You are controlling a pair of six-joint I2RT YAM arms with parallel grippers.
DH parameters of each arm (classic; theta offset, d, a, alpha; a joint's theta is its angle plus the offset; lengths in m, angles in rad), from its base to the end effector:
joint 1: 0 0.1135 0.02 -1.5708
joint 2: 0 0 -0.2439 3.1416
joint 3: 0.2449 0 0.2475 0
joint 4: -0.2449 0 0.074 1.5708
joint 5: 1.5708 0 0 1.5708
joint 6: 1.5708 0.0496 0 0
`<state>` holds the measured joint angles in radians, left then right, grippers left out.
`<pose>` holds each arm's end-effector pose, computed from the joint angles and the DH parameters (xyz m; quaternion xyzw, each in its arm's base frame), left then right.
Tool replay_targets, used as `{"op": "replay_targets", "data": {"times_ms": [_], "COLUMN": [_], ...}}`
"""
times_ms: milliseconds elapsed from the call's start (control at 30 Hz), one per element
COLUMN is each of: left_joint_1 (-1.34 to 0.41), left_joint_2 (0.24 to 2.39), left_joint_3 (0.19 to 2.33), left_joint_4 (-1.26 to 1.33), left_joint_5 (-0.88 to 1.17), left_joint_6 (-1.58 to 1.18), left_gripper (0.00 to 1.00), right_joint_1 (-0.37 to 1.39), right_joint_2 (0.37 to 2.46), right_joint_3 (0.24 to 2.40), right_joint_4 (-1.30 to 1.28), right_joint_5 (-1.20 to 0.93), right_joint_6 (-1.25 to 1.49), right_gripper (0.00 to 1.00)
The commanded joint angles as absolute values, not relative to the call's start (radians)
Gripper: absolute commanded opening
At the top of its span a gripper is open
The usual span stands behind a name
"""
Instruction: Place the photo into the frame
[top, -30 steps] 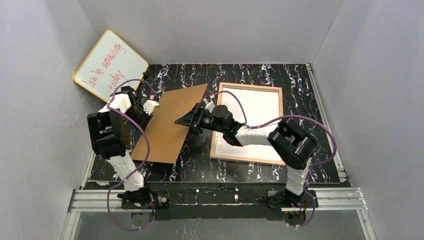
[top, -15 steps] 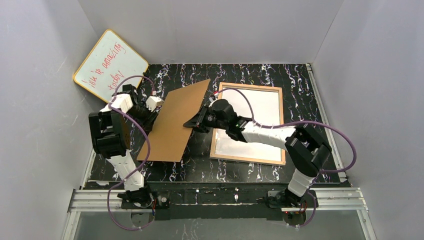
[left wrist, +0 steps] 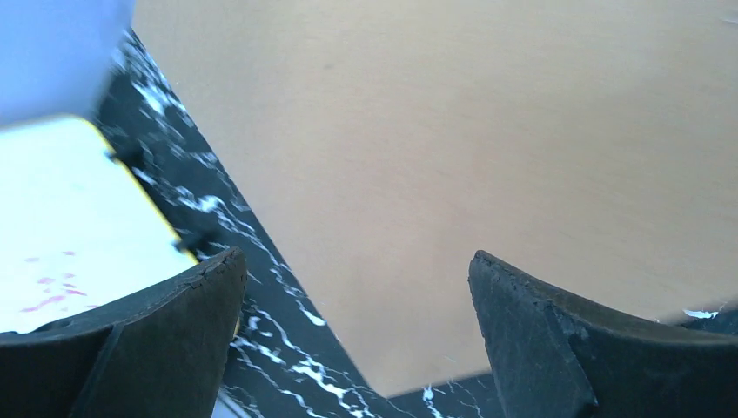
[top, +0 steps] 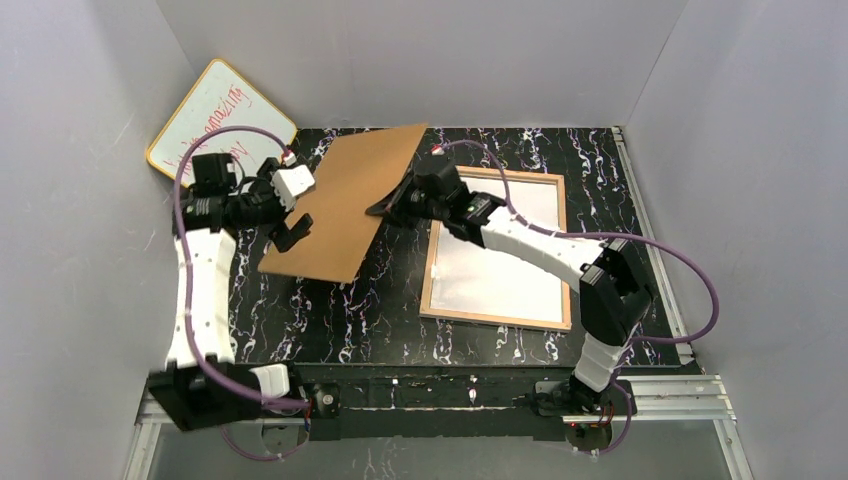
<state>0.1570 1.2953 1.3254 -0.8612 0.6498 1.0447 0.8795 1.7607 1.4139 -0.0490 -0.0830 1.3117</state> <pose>0.2697 0.0123 0.3316 0.4836 0.7484 -0.0518 0.4508 0.2685 0.3309 0.2803 0.1559 0.8172 0.5082 0.2227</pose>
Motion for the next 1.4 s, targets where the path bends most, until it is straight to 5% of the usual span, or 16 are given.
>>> {"op": "replay_targets", "data": {"times_ms": [0, 333, 833, 1033, 1167, 1233, 1367], "left_joint_1": [0.154, 0.153, 0.154, 0.153, 0.153, 0.153, 0.153], "left_joint_2": [1.155, 1.052, 0.942, 0.987, 0.995, 0.983, 0.940], "left_joint_3": [1.333, 1.232, 1.045, 1.082, 1.118, 1.116, 1.074], "left_joint_4": [-0.963, -1.189, -0.876, -0.875, -0.837, -0.786, -0.632], "left_joint_5": [0.820, 0.952, 0.942, 0.911, 0.909, 0.915, 0.933], "left_joint_6": [1.139, 1.702, 1.655, 1.661, 1.616, 1.585, 1.496], "left_gripper": [0.98, 0.98, 0.80, 0.44, 0.02, 0.00, 0.00], "right_joint_1": [0.803, 0.723, 0.759, 0.780, 0.781, 0.781, 0.770], "right_joint_2": [1.744, 1.722, 1.679, 1.673, 1.676, 1.673, 1.624], "right_joint_3": [1.560, 1.467, 1.329, 1.325, 1.362, 1.389, 1.407], "right_joint_4": [0.002, 0.117, 0.308, 0.343, 0.301, 0.251, 0.161], "right_joint_5": [-0.072, -0.189, -0.271, -0.285, -0.317, -0.340, -0.381], "right_joint_6": [1.397, 1.644, 1.785, 1.797, 1.760, 1.705, 1.568], "right_gripper": [0.01, 0.01, 0.01, 0.01, 0.01, 0.14, 0.61]}}
